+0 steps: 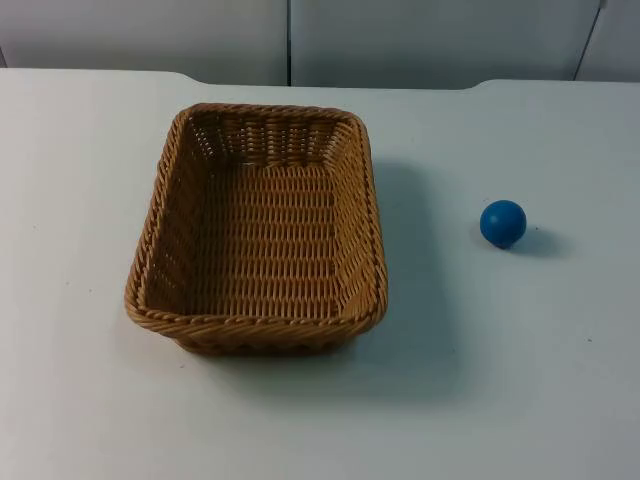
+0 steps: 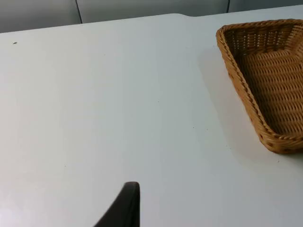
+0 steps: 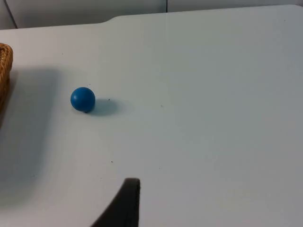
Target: Pick up the basket with the left hand and place the ball into the basket with the right hand.
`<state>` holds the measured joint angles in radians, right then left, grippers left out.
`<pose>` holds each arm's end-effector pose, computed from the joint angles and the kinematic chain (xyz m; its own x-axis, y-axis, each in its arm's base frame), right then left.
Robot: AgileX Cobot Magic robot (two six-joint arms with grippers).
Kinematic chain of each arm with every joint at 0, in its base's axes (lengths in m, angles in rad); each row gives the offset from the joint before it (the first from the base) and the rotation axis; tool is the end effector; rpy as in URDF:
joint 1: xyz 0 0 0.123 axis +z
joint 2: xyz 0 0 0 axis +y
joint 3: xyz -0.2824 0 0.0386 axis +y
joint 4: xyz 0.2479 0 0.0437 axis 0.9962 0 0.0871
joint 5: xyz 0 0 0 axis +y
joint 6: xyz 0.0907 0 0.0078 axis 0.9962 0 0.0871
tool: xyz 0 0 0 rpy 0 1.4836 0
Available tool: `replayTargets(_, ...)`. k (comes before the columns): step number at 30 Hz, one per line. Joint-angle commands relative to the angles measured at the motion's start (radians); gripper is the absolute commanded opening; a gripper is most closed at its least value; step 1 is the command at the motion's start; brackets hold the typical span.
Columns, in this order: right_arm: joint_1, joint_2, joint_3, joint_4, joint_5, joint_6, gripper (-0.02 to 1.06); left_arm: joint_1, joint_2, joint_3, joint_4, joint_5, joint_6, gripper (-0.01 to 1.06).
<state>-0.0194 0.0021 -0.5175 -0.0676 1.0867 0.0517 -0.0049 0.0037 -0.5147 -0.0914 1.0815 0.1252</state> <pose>-0.0079 -0.0053 0.2801 -0.4629 0.0292 -0.8859 0.0817 0.9966 -0.0099 -0.0071 -0.0073 0.2799 -0.4553 0.0840 -0.8863 0.1140 0.9928 0.0355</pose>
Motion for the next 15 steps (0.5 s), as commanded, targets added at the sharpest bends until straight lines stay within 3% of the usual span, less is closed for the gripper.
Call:
replayTargets(1, -0.007, -0.002, 0.008, -0.002, -0.007, 0.002, 1.04, 0.002, -0.004, 0.0, 0.001, -0.001, -0.011, 1.05)
replayTargets(15, -0.007, -0.002, 0.008, -0.004, -0.007, 0.001, 1.04, 0.0, -0.004, 0.0, 0.019, -0.003, -0.032, 1.05)
